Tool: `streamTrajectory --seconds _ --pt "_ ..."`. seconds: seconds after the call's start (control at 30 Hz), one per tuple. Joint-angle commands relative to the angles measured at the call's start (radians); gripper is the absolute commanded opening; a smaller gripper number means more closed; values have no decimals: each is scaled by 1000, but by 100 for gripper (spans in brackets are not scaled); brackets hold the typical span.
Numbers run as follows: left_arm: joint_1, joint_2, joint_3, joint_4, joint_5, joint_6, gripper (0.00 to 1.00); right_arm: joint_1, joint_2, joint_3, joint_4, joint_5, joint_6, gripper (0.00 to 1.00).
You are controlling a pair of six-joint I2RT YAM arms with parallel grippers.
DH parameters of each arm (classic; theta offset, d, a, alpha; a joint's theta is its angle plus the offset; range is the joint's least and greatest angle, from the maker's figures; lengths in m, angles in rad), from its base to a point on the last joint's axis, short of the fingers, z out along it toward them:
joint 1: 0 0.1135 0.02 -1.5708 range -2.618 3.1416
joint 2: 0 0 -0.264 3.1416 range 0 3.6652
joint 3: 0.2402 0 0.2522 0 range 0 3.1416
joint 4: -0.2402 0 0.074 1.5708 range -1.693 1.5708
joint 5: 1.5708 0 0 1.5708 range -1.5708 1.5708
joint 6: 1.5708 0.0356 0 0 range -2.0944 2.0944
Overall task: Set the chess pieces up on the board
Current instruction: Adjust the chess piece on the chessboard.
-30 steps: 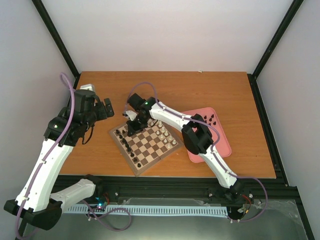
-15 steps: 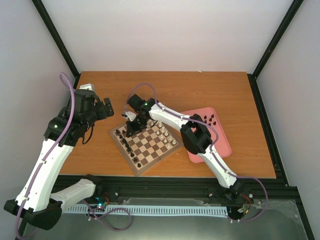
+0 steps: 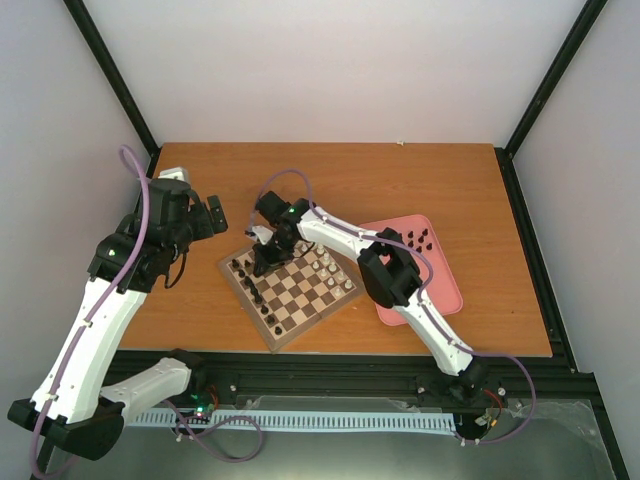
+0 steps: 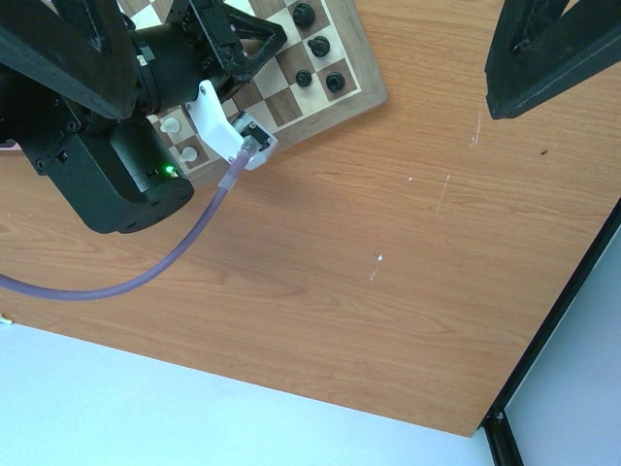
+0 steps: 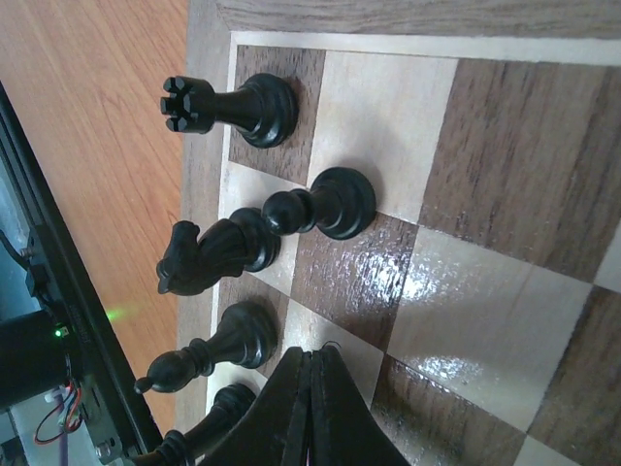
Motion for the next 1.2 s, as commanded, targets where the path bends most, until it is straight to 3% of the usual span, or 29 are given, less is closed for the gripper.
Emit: streamTrajectory --seconds 0.0,1.17 --pt "4 2 30 23 -12 -10 100 -4 35 30 10 -14 3 3" --pt "4 27 22 39 -4 2 100 -24 150 165 52 -9 71 3"
